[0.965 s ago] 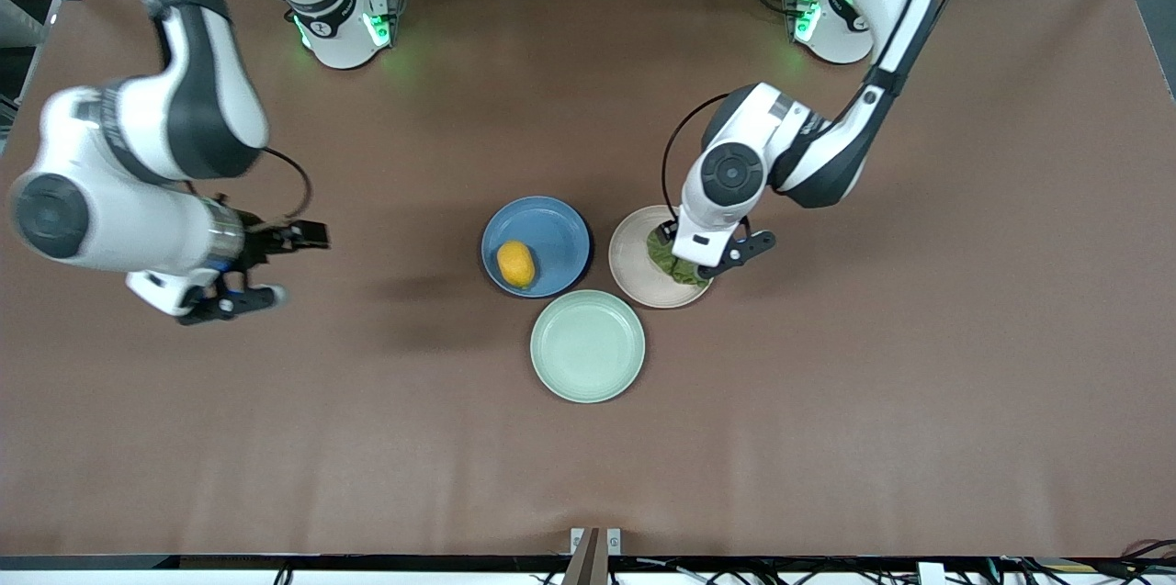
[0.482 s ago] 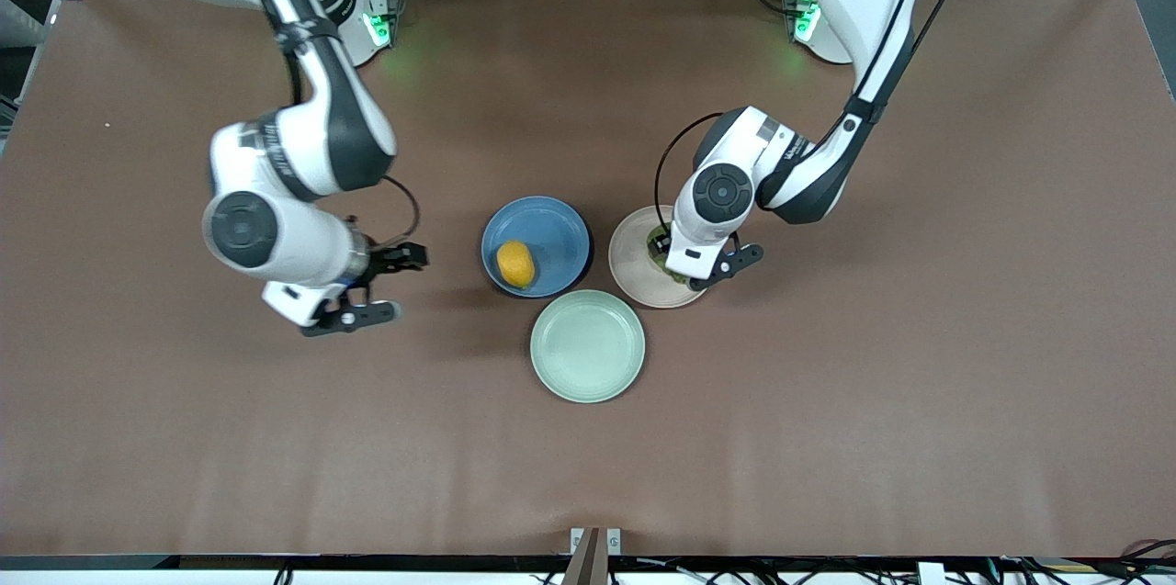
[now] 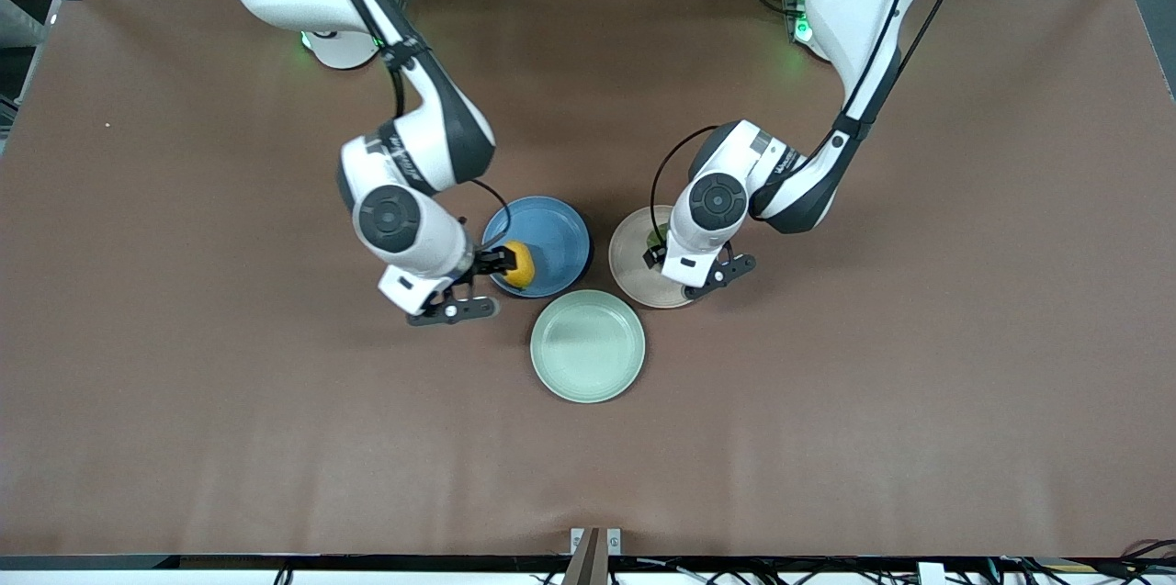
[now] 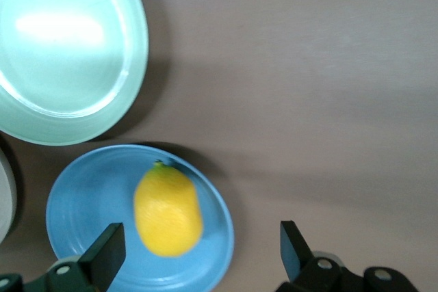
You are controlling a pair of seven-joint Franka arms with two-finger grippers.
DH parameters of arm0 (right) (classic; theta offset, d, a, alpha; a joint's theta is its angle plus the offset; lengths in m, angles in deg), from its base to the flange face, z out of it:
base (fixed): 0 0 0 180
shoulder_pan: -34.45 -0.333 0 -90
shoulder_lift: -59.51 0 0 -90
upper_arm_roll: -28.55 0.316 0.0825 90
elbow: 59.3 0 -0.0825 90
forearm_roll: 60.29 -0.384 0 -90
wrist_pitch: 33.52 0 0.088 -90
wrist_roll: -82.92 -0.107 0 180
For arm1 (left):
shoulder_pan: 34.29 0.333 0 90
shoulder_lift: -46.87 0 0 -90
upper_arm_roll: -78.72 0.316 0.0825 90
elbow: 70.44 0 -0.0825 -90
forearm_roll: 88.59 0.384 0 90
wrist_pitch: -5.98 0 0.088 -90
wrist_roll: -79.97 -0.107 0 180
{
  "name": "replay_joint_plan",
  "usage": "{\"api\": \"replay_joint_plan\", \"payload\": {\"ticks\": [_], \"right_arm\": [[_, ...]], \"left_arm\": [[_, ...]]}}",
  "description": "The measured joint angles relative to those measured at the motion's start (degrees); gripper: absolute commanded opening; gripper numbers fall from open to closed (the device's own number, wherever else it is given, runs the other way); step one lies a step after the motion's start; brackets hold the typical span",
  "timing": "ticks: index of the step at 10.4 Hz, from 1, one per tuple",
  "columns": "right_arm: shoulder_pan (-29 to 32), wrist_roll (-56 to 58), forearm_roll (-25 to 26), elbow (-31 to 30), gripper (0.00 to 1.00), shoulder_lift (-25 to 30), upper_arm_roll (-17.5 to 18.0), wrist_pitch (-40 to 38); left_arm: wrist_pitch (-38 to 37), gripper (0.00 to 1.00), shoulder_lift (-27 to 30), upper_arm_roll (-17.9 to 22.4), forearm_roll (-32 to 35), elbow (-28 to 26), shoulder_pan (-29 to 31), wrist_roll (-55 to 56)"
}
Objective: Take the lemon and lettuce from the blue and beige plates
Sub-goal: 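Close the right gripper on the lemon while the left gripper grasps the lettuce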
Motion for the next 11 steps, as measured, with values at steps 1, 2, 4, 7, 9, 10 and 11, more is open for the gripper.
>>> {"api": "replay_joint_plan", "payload": {"ticks": [1, 2, 4, 7, 9, 10, 11], "right_arm": [[-0.30, -1.15, 0.00, -0.01, 1.00, -0.96, 0.59, 1.43], [-0.69, -1.94, 0.00, -0.05, 1.00, -1.71, 0.97, 2.31], [-1.45, -2.33, 0.00, -1.36, 1.00, -2.60, 1.36, 4.85], [-1.66, -2.39, 0.00, -6.15, 1.00, -3.00, 2.43, 12.01], [-1.99, -2.43, 0.00, -7.94, 1.00, -3.03, 3.00, 13.27], [-2.22, -2.64, 0.00, -8.77, 1.00, -3.07, 3.16, 14.43], [-2.40, -3.40, 0.02, -9.78, 1.00, -3.19, 3.47, 16.31]], "left_arm": [[0.31, 1.00, -0.61, 0.04, 0.22, 0.32, -0.01, 0.00], [0.78, 0.96, -1.13, 0.05, 0.37, 0.59, -0.01, 0.00], [1.42, 0.88, -1.97, 0.06, 0.43, 1.31, -0.03, 0.00], [1.52, 0.70, -2.60, 0.07, 0.53, 2.12, -0.04, 0.00], [1.52, 0.47, -2.62, 0.07, 0.60, 2.25, -0.05, 0.00], [1.52, 0.37, -2.62, 0.08, 0.60, 2.33, -0.05, 0.00], [1.52, 0.30, -2.63, 0.08, 0.61, 2.38, -0.06, 0.00]]}}
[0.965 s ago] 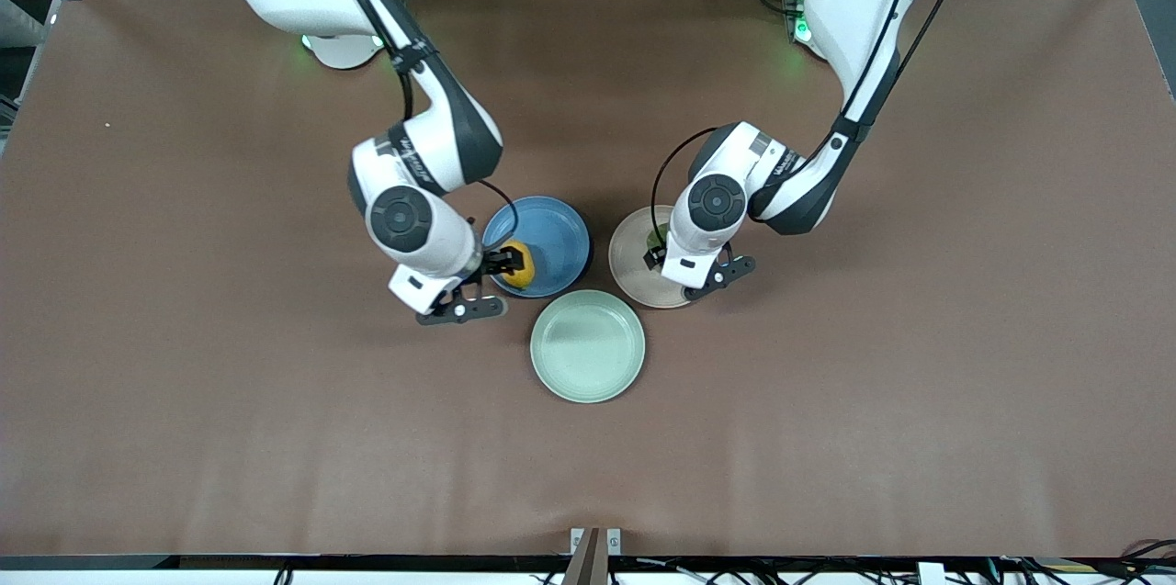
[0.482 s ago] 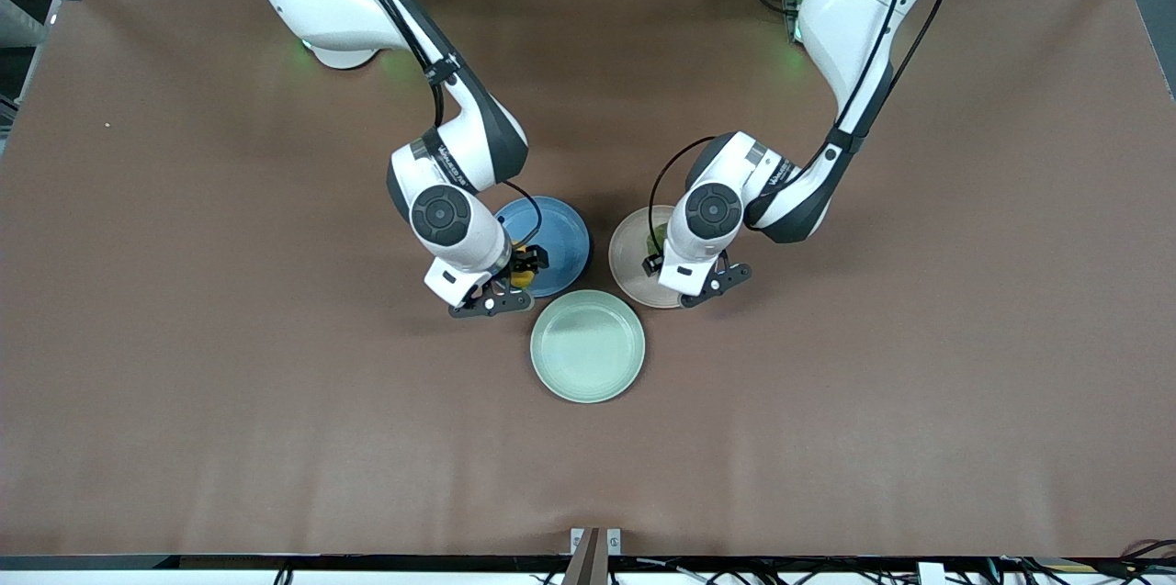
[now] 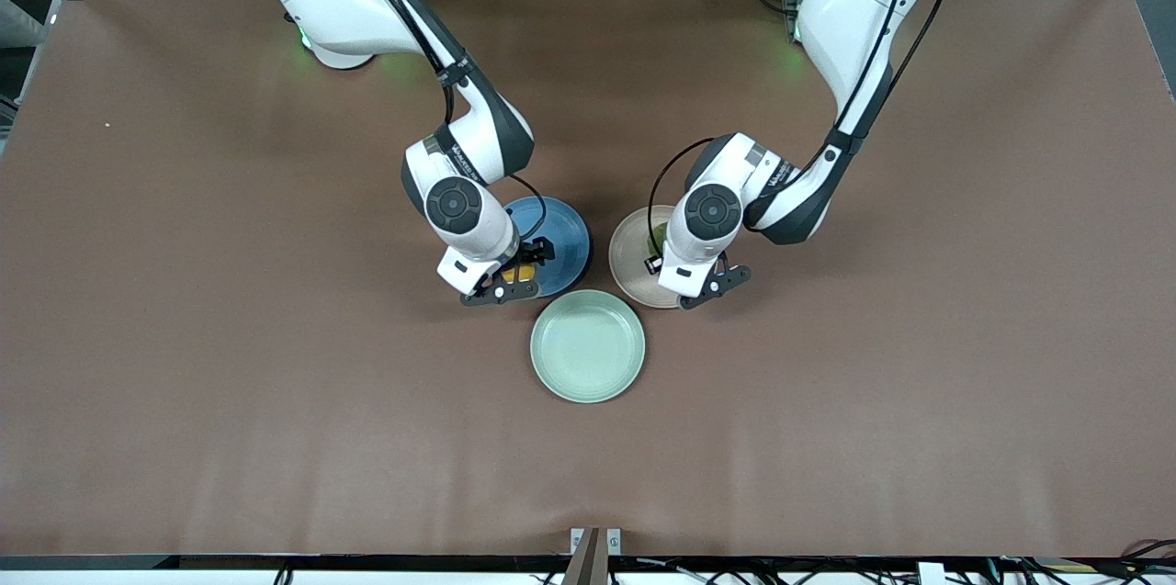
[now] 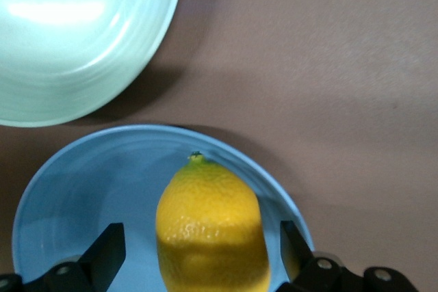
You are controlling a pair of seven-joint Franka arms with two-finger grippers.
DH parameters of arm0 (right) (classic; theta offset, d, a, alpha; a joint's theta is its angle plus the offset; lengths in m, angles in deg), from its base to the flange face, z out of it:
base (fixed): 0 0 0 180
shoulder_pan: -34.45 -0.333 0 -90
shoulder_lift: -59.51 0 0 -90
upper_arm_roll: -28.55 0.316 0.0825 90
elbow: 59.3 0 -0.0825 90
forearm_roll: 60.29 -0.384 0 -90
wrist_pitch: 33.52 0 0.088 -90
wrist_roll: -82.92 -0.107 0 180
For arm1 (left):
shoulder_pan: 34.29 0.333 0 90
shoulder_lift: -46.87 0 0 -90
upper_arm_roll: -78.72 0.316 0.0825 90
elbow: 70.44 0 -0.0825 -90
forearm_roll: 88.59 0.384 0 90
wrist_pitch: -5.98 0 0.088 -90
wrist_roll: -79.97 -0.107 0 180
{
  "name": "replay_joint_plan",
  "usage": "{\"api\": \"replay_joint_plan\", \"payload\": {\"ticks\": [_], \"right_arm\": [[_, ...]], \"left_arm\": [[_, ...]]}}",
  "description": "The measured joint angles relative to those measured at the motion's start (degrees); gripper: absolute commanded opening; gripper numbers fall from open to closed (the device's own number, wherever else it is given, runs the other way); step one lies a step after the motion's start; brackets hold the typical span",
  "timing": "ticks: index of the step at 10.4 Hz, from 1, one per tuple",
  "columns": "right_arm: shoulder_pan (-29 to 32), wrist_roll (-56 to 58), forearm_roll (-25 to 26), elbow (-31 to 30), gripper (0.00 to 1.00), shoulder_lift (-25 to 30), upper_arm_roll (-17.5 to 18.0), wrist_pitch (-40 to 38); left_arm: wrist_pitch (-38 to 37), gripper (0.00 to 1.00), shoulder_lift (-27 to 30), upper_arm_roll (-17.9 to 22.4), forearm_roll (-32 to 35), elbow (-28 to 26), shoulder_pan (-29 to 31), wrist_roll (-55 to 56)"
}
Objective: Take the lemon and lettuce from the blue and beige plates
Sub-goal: 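Close the right gripper on the lemon while the left gripper grasps the lettuce, then lift the lemon with the right gripper while the left gripper lifts the lettuce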
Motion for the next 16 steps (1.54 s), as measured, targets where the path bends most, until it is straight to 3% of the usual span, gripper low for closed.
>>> {"api": "replay_joint_plan", "payload": {"ticks": [2, 3, 5, 7, 9, 13, 16], "right_arm": [[-0.46, -1.49, 0.27, -1.37, 1.00, -0.84, 0.50, 3.12], [-0.70, -2.04, 0.37, -1.38, 0.94, -1.44, 0.54, 3.42], [-0.82, -2.33, 0.47, -1.37, 0.62, -1.93, 0.54, 3.52], [-0.82, -2.44, 0.59, -1.33, 0.37, -1.89, 0.50, 3.45], [-0.81, -2.85, 0.60, -1.01, 0.33, -1.78, 0.48, 2.55], [0.80, -3.20, 0.60, 4.02, 0.33, 1.17, 0.26, -9.28], [5.03, 1.28, 0.73, 4.23, 0.33, 6.13, -0.21, -14.89]], "left_arm": [[0.00, 0.18, -0.01, 0.01, 0.01, 0.02, 0.00, 0.00], [0.00, 0.16, -0.03, 0.01, 0.01, 0.03, 0.00, 0.00], [0.00, 0.03, -0.12, 0.02, 0.02, 0.03, -0.01, 0.00], [0.00, 0.00, -0.14, 0.03, 0.03, 0.23, -0.01, 0.00], [-0.06, 0.00, -0.12, 0.03, 0.03, 1.48, -0.01, 0.84], [-6.49, 0.00, 2.15, 0.80, 0.07, 7.77, 0.77, 1.99], [-12.08, 0.00, 6.69, 1.20, 2.76, 10.02, 5.86, -2.48]]}}
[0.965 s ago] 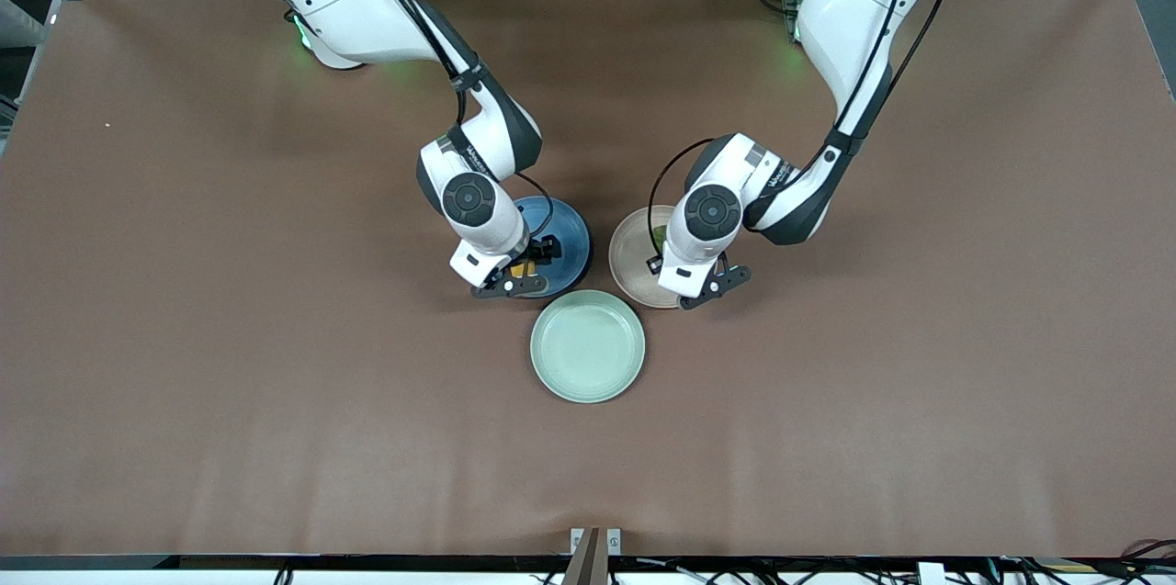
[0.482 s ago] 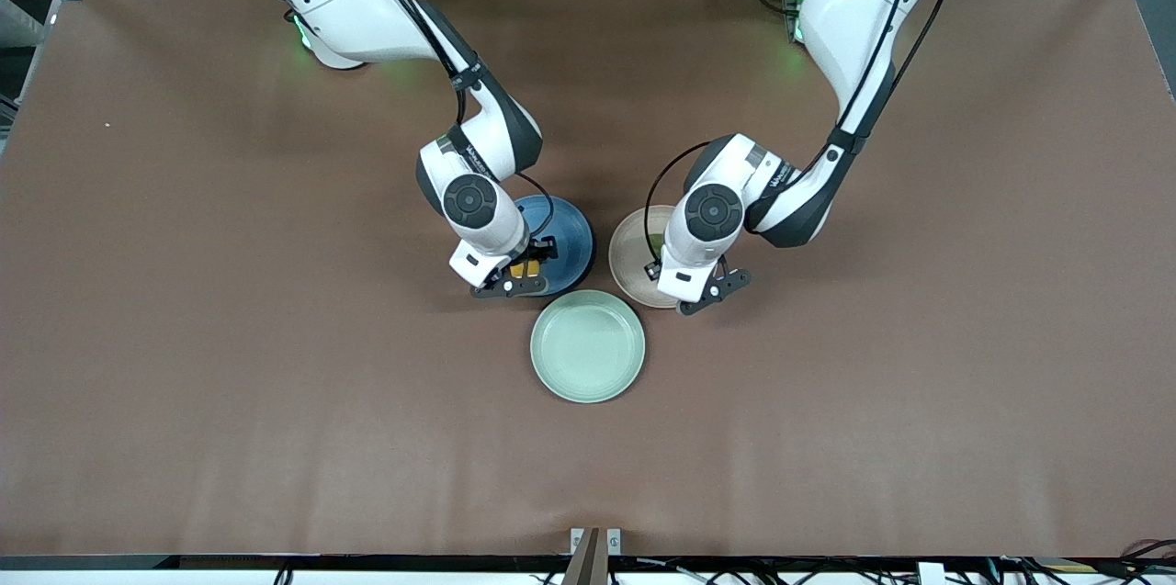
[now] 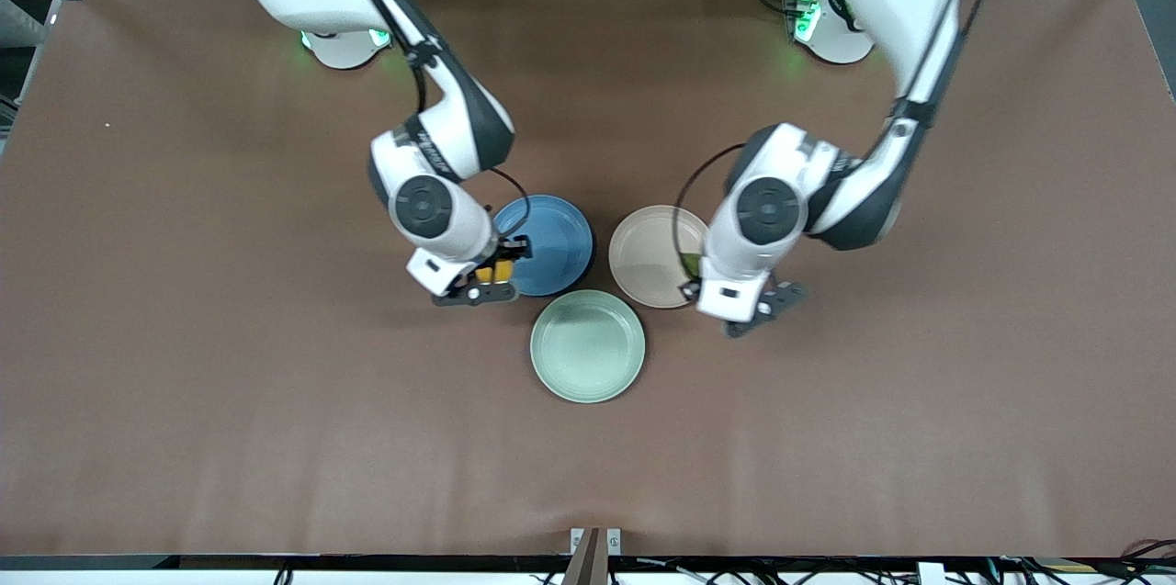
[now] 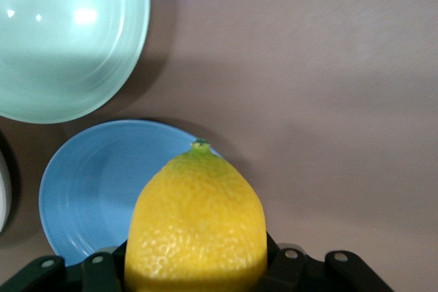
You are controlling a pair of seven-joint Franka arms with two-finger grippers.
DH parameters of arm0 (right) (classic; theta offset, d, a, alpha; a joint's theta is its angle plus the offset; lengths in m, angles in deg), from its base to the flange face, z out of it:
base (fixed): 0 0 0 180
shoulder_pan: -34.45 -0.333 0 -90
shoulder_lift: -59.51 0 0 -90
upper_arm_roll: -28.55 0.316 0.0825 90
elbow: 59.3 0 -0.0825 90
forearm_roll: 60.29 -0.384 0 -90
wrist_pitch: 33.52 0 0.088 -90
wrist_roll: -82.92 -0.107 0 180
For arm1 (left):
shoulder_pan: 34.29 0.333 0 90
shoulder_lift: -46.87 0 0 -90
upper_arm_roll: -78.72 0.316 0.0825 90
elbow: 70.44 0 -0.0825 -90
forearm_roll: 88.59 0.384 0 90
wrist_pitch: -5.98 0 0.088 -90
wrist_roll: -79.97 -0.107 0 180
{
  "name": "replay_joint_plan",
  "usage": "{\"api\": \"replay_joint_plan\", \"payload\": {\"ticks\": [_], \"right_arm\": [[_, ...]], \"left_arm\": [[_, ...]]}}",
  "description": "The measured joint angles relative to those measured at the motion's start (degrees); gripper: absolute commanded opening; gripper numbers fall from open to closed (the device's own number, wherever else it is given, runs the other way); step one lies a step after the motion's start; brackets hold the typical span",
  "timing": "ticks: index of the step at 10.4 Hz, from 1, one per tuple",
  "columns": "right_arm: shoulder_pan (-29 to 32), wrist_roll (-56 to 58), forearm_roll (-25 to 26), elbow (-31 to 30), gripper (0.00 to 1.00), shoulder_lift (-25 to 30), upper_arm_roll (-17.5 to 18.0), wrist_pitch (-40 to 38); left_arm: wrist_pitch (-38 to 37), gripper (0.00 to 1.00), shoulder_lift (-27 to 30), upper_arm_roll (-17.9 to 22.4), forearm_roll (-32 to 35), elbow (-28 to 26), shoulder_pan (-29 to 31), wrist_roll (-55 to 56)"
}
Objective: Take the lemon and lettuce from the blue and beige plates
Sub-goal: 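Lift the lemon with the right gripper while the left gripper lifts the lettuce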
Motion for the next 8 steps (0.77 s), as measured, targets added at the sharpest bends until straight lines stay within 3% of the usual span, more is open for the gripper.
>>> {"api": "replay_joint_plan", "payload": {"ticks": [5, 8], "right_arm": [[6.41, 18.82, 0.51, -3.85, 0.33, 5.98, -8.37, -4.36], [9.45, 25.97, 4.73, -6.11, 0.33, 8.44, -13.16, -4.36]], "left_arm": [[-4.18, 0.00, 1.66, 0.36, 0.32, -0.41, 11.98, -21.39], [-4.60, 0.00, 0.17, 0.33, 0.90, -1.40, 17.54, -30.84]]}}
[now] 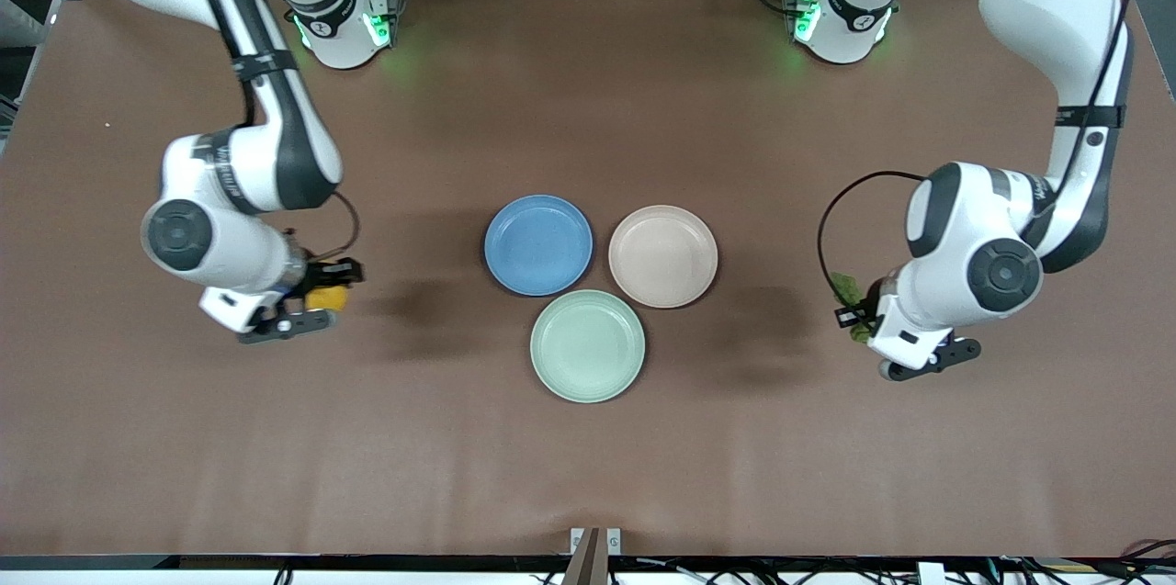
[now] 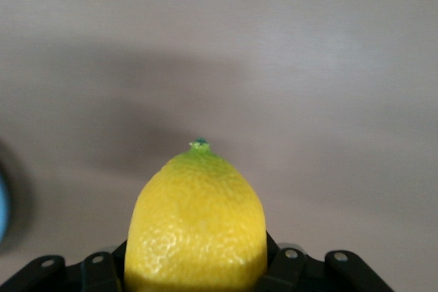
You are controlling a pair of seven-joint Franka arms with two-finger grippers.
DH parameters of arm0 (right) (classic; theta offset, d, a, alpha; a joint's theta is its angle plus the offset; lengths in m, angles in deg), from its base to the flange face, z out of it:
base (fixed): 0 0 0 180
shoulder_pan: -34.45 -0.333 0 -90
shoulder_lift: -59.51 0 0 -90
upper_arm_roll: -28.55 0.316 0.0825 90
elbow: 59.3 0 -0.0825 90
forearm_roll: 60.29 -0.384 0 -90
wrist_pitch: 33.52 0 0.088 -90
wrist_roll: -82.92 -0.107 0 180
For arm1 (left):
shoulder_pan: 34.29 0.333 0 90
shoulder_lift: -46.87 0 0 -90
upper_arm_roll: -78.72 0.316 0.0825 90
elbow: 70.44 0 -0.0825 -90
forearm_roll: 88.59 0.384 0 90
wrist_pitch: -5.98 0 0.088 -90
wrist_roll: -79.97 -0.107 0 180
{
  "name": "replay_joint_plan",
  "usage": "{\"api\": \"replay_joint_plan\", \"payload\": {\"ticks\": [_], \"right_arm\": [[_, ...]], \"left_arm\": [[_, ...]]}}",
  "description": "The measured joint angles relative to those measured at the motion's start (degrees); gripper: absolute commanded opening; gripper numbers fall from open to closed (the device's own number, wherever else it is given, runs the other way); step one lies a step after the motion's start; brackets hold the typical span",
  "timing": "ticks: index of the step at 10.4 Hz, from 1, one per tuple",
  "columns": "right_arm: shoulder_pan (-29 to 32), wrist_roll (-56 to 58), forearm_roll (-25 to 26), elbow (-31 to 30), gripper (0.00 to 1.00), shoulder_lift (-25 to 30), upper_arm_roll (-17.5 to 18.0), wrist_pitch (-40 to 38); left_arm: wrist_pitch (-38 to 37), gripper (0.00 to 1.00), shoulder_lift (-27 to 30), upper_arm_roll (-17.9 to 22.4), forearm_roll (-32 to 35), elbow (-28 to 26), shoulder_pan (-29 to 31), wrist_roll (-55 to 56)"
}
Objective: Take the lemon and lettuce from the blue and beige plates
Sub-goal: 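Lift the lemon with the right gripper while the left gripper lifts the lettuce, then open the left gripper to drop the lettuce onto the table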
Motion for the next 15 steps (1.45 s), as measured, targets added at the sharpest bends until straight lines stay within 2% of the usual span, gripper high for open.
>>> {"api": "replay_joint_plan", "payload": {"ticks": [2, 3, 4, 5, 7, 10, 12, 15], "right_arm": [[0.56, 3.26, 0.73, -1.49, 0.33, 0.24, -2.83, 1.78], [0.86, 5.04, 0.75, -3.40, 0.33, 0.29, -4.32, 5.01], [1.38, 6.37, 0.75, -6.04, 0.33, 0.28, -5.45, 8.79], [1.82, 6.93, 0.75, -8.91, 0.33, 0.27, -5.87, 12.28], [2.06, 6.99, 0.75, -13.17, 0.34, 0.19, -5.92, 16.79], [1.83, 6.98, 0.75, -16.11, 0.34, -1.62, -5.53, 23.48], [1.74, 6.98, 0.73, -16.82, 0.34, -4.91, -5.30, 27.65], [1.73, 6.98, 0.70, -16.80, 0.36, -7.93, -5.07, 30.32]], "left_arm": [[0.01, 0.02, -2.88, -0.10, 2.01, -0.46, 0.46, -0.20], [0.10, 0.20, -4.30, -0.19, 2.40, -0.45, 0.43, -0.20], [0.18, 0.62, -5.39, -0.23, 3.14, -0.44, 0.42, -0.21], [0.25, 1.00, -6.13, -0.26, 4.49, -0.41, 0.43, -0.21], [0.42, 1.00, -6.62, -0.30, 6.14, -0.22, 0.44, -0.21], [0.47, 1.00, -4.88, -0.59, 6.48, 1.73, 0.44, -0.21], [-0.26, 1.00, -0.21, -1.25, 6.49, 2.29, 0.29, -0.21], [-6.63, 1.00, 9.25, -1.39, 6.52, 2.56, 0.55, -4.57]]}}
